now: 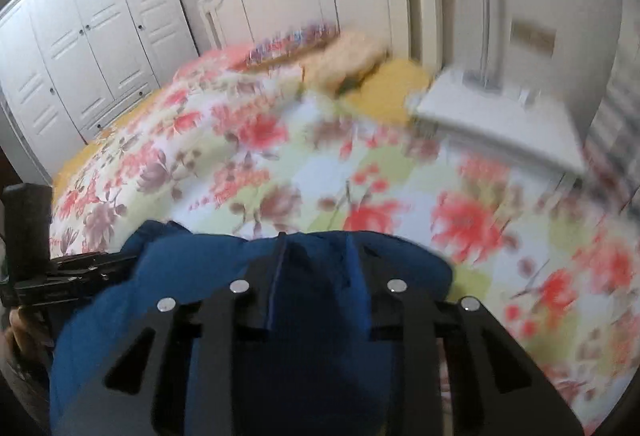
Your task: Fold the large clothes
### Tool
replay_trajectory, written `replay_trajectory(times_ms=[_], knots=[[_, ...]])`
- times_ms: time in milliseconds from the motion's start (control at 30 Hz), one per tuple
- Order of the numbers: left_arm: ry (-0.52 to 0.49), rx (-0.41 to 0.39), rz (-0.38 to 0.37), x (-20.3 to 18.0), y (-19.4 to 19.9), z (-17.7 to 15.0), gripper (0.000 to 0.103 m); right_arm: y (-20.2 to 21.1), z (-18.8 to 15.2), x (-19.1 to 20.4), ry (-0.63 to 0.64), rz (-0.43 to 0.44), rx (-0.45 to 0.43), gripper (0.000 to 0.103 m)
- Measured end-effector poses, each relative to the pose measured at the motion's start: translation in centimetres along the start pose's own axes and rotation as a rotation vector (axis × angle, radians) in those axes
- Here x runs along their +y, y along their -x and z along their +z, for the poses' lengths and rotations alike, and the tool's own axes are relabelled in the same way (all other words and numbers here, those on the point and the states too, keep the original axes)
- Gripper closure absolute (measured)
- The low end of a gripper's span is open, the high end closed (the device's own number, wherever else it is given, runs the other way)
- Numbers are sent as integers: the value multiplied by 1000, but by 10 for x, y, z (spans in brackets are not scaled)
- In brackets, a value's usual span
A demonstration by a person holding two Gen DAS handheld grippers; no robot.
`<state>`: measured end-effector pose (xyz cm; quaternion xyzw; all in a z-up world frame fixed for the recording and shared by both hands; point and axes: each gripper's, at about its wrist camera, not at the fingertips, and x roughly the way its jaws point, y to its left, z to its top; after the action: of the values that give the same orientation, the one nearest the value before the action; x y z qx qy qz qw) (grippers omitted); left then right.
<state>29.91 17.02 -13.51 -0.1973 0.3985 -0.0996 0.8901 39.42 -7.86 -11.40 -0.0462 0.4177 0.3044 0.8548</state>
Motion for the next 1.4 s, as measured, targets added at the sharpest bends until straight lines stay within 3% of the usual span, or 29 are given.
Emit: replay_trajectory(times_ms=[67,200,267,333,433,600,933,1000,1033,1067,1100,1133,1167,1233,1267,1400], knots=[[-11,1,19,-1,-1,1,55,-1,0,-2,-16,19,-5,73],[-35,-2,51,-6,0,0,55,17,21,22,81,-125,24,65],[-37,-2,54,-5,0,1,55,36,32,40,116,-93,-26,51],[-34,-2,49,-4,0,1,55,40,36,56,149,-60,-22,41],[-37,-2,55,-4,1,1,55,0,24,84,307,-164,117,40],[-32,-1,71,-3,0,0,55,-32,17,84,297,-201,172,41],[-63,18,105,-9,-2,2,54,-31,10,90,308,-285,120,41],[-96,30,128,-12,4,2,54,-9,8,93,272,-310,108,38],[-107,31,139,-11,10,1,54,9,5,93,228,-307,95,28],[-104,29,129,-9,23,-2,54,36,-3,92,171,-278,61,14],[-72,23,109,-1,37,-5,38,54,-11,90,140,-243,36,6],[-25,19,102,8,51,-9,5,75,-24,86,99,-199,8,3],[20,2,93,18,64,-15,6,97,-43,76,35,-147,-12,3],[42,13,-5,30,82,-26,4,119,-75,59,-74,-81,-16,3],[51,33,-64,35,88,-33,4,129,-99,46,-157,3,-4,3],[39,135,-156,40,83,-63,4,123,-164,28,-351,272,88,3]])
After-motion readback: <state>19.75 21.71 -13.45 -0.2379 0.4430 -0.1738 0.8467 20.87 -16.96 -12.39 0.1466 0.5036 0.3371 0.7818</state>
